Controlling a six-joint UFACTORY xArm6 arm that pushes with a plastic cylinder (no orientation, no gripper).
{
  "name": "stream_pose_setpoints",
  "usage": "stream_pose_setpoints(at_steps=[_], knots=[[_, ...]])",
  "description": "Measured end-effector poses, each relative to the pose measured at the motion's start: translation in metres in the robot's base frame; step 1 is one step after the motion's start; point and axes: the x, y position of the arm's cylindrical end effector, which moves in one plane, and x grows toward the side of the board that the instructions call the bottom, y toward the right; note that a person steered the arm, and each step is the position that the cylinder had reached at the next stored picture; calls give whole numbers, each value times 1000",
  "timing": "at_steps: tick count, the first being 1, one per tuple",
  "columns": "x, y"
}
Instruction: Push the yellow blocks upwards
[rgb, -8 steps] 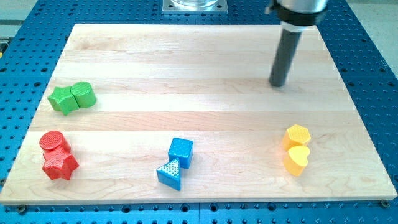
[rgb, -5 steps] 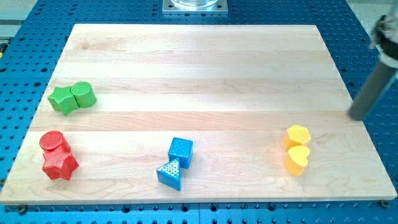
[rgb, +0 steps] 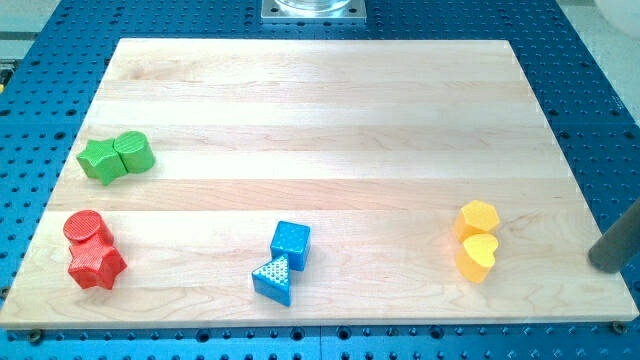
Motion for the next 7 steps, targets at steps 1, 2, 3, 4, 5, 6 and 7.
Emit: stream_pose_setpoints(at_steps=[1, 2, 3, 4, 5, 6, 7], knots=[[15, -51], [31, -111], [22, -117], [-30, -87], [-60, -62], [-26, -55], [-39, -70]])
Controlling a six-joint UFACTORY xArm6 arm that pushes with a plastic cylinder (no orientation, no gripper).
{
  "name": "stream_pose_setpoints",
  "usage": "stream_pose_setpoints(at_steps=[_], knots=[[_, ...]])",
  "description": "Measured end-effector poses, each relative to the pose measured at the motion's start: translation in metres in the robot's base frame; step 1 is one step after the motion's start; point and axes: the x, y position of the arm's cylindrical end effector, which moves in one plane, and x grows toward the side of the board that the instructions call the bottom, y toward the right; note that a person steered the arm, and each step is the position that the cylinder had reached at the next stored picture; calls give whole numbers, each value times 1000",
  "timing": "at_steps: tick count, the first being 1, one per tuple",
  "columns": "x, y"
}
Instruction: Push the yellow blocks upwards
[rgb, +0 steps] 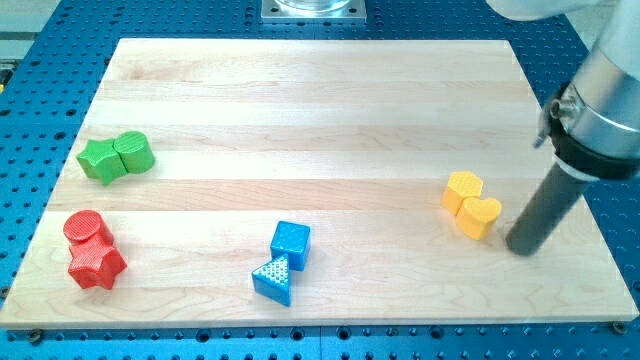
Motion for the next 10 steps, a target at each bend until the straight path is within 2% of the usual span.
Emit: stream_pose_setpoints(at_steps=[1, 2, 4, 5, 6, 7, 8, 10], knots=[[-22, 0], [-8, -5], [-11, -13], [17, -30], [-9, -36], [-13, -36], [22, -43], [-18, -63]])
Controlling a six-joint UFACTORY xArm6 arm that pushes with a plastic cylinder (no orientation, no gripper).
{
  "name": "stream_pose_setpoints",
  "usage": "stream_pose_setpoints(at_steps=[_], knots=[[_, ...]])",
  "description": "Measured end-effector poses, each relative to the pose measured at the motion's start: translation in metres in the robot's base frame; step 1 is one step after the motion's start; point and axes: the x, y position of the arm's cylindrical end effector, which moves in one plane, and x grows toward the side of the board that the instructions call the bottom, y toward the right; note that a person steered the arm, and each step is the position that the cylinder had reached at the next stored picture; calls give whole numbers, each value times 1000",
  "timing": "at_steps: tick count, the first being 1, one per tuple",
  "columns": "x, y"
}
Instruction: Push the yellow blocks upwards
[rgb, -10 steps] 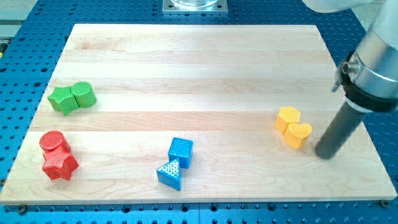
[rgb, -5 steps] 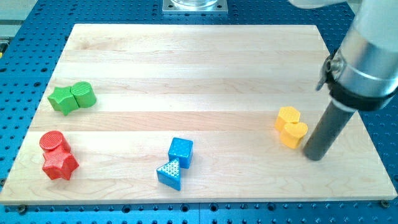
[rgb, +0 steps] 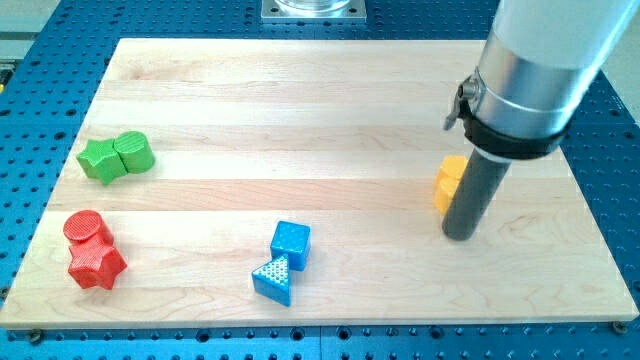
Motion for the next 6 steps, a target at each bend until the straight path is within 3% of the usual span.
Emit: stream_pose_setpoints(at_steps=[3, 4, 6], knots=[[-81, 27], [-79, 31], [-22, 83]])
